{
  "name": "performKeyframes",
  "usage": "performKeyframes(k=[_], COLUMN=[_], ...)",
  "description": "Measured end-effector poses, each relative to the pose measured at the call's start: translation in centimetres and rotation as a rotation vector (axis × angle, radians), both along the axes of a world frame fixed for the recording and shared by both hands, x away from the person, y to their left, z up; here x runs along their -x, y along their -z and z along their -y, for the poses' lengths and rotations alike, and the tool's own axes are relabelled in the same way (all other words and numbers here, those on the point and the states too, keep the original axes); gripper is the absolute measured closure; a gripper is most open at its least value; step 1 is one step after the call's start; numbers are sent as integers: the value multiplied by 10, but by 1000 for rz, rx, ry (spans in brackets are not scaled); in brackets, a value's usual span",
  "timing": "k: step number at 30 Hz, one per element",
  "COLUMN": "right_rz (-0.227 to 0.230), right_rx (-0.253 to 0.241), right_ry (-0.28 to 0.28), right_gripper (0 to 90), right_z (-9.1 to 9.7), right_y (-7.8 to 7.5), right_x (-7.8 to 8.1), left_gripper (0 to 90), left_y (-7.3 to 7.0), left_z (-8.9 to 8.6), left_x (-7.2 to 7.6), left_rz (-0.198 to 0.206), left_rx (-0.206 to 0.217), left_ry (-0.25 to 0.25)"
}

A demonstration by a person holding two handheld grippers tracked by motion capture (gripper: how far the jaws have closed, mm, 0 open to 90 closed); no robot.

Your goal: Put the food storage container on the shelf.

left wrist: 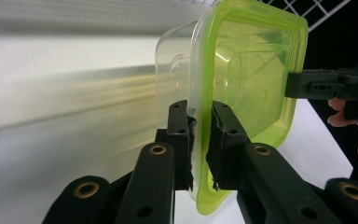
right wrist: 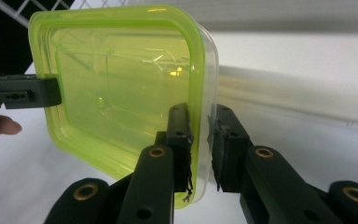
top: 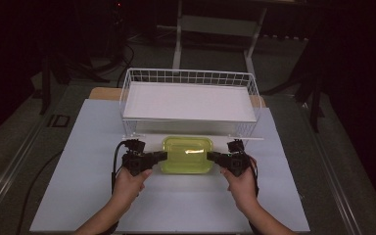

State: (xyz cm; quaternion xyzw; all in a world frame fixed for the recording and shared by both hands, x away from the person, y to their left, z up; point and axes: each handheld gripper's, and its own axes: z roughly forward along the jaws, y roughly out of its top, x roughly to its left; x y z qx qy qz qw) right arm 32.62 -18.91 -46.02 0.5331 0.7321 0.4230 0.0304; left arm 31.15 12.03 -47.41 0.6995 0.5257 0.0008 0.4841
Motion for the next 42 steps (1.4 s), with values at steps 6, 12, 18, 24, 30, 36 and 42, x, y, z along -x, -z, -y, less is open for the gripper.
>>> performKeyframes(k=[6, 12, 18, 24, 30, 36, 42], right_rz=[3, -3, -19, -35, -51, 18, 33], right_rx=[-3, 24, 25, 40, 44, 61, 47], right_ry=[31, 64, 95, 113, 139, 129, 131], right_gripper=[787, 787, 784, 784, 783, 764, 729], right_z=[0, -5, -6, -8, -9, -8, -9], right_y=[-2, 5, 16, 23, 26, 28, 31], right_x=[-12, -27, -39, -46, -48, -54, -57], left_gripper=[804, 804, 803, 802, 795, 767, 717], left_y=[1, 13, 21, 30, 37, 40, 42], left_z=[1, 2, 5, 7, 6, 6, 9], left_x=[-12, -29, -41, -50, -56, -59, -62], left_rz=[20, 0, 2, -17, -21, 0, 44], left_rx=[3, 5, -4, -19, 4, 28, -4], left_ry=[0, -23, -41, -36, -39, -61, -62])
